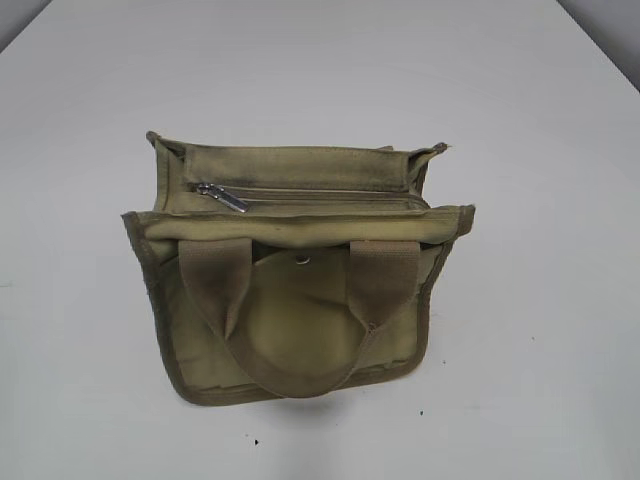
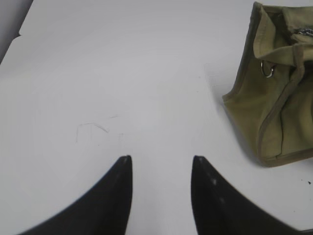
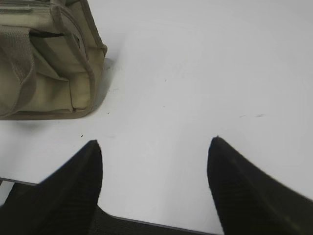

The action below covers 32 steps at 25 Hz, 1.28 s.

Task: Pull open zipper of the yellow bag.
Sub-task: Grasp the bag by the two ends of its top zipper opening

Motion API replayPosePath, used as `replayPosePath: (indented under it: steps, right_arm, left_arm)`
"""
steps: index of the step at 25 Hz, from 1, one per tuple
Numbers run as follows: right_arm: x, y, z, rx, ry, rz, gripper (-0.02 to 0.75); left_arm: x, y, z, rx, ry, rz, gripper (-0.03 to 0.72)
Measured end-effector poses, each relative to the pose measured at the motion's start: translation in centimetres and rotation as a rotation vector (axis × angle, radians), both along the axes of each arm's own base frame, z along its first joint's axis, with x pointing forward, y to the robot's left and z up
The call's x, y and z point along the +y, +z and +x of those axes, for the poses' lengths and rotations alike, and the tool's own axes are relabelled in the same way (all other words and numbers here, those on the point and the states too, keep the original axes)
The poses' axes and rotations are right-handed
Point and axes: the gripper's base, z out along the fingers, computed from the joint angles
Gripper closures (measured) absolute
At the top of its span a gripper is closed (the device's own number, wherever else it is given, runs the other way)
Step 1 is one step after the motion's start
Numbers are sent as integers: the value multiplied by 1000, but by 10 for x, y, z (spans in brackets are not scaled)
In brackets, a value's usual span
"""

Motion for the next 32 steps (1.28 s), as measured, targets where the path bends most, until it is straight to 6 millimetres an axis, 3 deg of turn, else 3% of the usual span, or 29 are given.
replayPosePath:
  steps: [32]
  right_arm:
    - [0, 0, 1, 3, 0, 0, 216]
  left_arm:
    - [-3, 4, 6, 17, -24, -39, 377]
